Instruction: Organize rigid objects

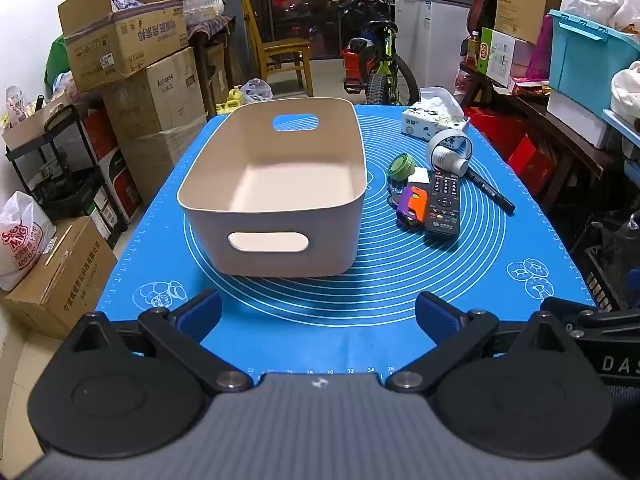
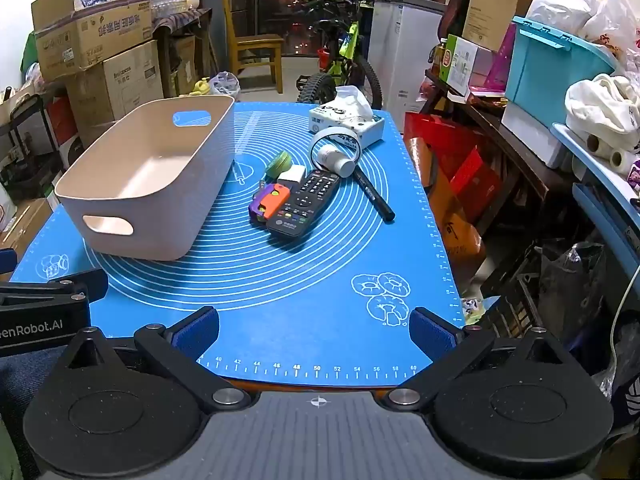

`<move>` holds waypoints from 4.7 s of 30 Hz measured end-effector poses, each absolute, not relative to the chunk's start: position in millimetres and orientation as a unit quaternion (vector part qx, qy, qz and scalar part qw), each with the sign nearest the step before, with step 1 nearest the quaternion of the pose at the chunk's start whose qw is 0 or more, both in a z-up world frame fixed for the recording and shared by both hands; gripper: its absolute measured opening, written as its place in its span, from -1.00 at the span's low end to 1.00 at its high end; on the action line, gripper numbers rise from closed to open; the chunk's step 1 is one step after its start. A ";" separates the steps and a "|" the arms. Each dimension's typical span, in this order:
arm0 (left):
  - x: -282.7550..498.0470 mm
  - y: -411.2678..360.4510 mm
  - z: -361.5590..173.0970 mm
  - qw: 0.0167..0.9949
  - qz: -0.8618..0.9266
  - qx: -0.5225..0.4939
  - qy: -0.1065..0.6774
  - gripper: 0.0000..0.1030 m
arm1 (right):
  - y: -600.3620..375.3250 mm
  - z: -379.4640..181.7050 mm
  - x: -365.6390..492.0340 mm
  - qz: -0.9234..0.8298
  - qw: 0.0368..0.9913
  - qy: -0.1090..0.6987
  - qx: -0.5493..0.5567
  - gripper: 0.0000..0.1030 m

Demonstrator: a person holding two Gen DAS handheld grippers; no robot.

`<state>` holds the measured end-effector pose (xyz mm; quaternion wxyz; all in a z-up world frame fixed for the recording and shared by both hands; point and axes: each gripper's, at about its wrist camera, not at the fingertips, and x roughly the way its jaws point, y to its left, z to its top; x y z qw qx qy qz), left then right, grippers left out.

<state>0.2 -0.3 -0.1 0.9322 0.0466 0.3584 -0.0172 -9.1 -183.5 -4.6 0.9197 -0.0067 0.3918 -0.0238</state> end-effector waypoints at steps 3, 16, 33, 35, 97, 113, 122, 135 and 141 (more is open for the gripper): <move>0.4 -0.2 -0.2 0.932 -0.017 0.047 0.359 0.97 | -183.2 -4.7 -9.1 -0.024 0.920 0.392 -0.006 0.96; 0.5 0.0 -0.1 0.932 -0.018 0.045 0.359 0.97 | -182.7 -5.3 -9.2 -0.023 0.919 0.393 -0.004 0.96; 2.1 -5.0 -5.3 0.931 -0.019 0.045 0.363 0.83 | -182.5 -5.3 -9.2 -0.023 0.919 0.393 -0.003 0.96; 2.3 -5.2 -5.5 0.931 -0.019 0.045 0.363 0.83 | -182.9 -5.2 -9.1 -0.023 0.919 0.393 -0.003 0.96; 74.0 39.4 82.9 0.943 0.028 0.035 0.330 0.86 | -201.4 32.1 57.3 0.010 0.924 0.378 0.052 0.96; 214.7 105.8 20.4 0.904 0.079 0.048 0.418 0.86 | -257.2 -27.2 210.7 -0.061 0.906 0.416 0.047 0.96; 248.3 126.8 -24.8 0.875 0.072 0.002 0.479 0.85 | -280.0 -91.7 278.4 -0.088 0.885 0.455 0.041 0.89; 261.0 129.3 -49.5 0.848 0.039 0.013 0.528 0.26 | -283.9 -125.8 312.8 -0.089 0.874 0.478 0.018 0.60; 265.1 130.3 -55.6 0.839 0.032 0.009 0.543 -0.57 | -268.1 -129.9 320.0 -0.065 0.879 0.472 -0.011 0.31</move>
